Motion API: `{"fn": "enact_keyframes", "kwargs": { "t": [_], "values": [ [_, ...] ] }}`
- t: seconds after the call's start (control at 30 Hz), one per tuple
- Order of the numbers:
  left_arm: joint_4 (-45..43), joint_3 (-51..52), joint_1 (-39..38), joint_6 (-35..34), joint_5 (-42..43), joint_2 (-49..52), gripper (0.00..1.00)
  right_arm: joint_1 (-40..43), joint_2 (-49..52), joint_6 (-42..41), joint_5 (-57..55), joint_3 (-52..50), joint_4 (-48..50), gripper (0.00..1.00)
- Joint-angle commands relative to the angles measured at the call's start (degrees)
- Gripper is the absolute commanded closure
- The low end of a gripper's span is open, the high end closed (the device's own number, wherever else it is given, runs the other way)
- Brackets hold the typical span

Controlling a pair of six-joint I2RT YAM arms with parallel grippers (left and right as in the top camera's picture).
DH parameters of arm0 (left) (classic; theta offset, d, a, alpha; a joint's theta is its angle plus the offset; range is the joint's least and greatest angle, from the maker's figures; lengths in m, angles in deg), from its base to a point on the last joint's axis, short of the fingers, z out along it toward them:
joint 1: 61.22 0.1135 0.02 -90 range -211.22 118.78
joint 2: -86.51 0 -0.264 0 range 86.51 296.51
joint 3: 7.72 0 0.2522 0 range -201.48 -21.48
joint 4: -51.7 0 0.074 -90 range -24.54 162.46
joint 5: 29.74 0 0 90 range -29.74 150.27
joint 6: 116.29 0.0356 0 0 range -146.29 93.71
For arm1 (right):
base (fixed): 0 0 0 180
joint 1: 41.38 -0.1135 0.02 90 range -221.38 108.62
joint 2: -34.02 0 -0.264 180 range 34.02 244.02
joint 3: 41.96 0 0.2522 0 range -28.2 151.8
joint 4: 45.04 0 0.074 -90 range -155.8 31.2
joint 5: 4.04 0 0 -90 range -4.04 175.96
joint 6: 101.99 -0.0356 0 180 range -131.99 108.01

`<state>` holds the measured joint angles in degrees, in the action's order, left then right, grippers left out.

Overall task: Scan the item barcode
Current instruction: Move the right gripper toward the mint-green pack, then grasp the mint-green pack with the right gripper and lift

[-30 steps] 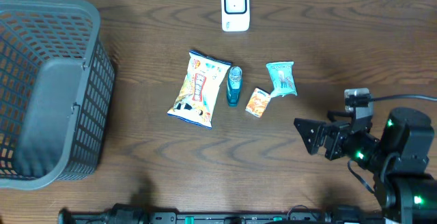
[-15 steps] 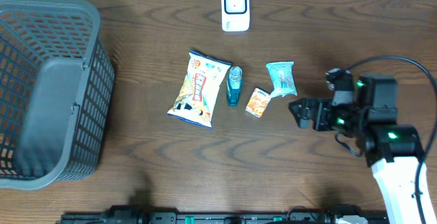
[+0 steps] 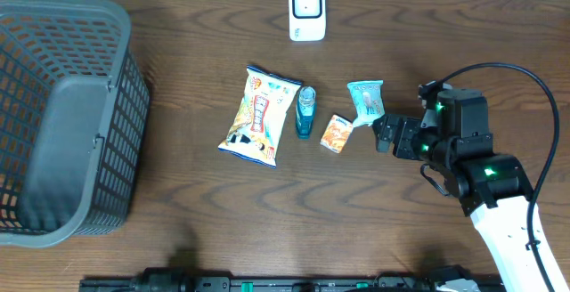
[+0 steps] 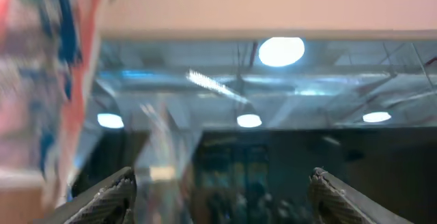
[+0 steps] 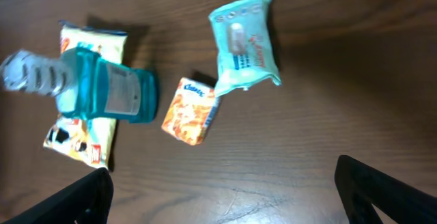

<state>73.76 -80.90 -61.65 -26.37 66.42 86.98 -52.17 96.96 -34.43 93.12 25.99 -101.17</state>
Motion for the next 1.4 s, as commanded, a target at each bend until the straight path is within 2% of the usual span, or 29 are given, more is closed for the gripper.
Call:
{"fn": "enact_keyframes", "kwargs": {
  "t": [0.0, 0.17, 0.3, 0.4, 0.43, 0.47, 0.5, 0.57, 0.67, 0.7, 0.93, 1.1, 1.37],
  "values": [
    [5.42, 2.38, 0.09, -4.98, 1.38, -0.28, 0.20, -0.31, 0.55, -3.91, -2.91, 0.28, -0.33, 0.01],
    [11.78, 7.06, 0.09, -4.96, 3.56, -0.28, 0.20, -0.28, 2.97, -3.96, -5.81, 0.28, -0.98, 0.01],
    [8.98, 14.03, 0.09, -4.94, 8.52, -0.28, 0.20, -0.15, 7.02, -10.14, -5.73, 0.28, -1.38, 0.01],
    [6.80, 19.04, 0.09, -4.94, 8.85, -0.31, 0.20, 0.26, 10.14, -14.34, -4.96, 0.28, -0.61, 0.01],
    [6.34, 20.70, 0.09, -4.94, 8.85, -0.31, 0.20, 0.24, 11.28, -14.38, -4.20, 0.28, 0.04, 0.05],
    [6.32, 21.90, 0.09, -4.94, 8.83, -0.31, 0.20, 0.22, 12.20, -14.14, -3.48, 0.28, 0.70, 0.17],
    [6.40, 23.32, 0.09, -4.94, 8.85, -0.31, 0.20, 0.11, 13.38, -14.14, -2.84, 0.28, 1.51, 0.41],
    [6.64, 25.51, 0.09, -4.96, 8.85, -0.31, 0.20, 0.09, 14.95, -13.90, -2.49, 0.28, 3.06, 0.67],
    [6.67, 28.50, 0.09, -4.96, 8.83, -0.31, 0.20, 0.15, 17.42, -13.92, -2.58, 0.28, 6.38, 0.97],
    [6.67, 29.31, 0.09, -4.96, 8.83, -0.31, 0.20, 0.22, 18.21, -13.94, -2.51, 0.28, 7.58, 0.99],
    [6.64, 31.45, 0.09, -4.94, 8.79, -0.28, 0.20, 0.20, 26.18, -14.08, 3.98, 0.28, 20.02, 0.99],
    [6.97, 31.45, 0.09, -4.94, 8.79, -0.28, 0.20, 0.20, 31.61, -14.86, 3.93, 0.28, 27.02, 0.99],
    [10.67, 31.45, 0.09, -4.92, 6.23, -0.28, 0.20, 0.11, 39.76, -14.84, 3.91, 0.28, 30.77, 0.99]
  ]
}}
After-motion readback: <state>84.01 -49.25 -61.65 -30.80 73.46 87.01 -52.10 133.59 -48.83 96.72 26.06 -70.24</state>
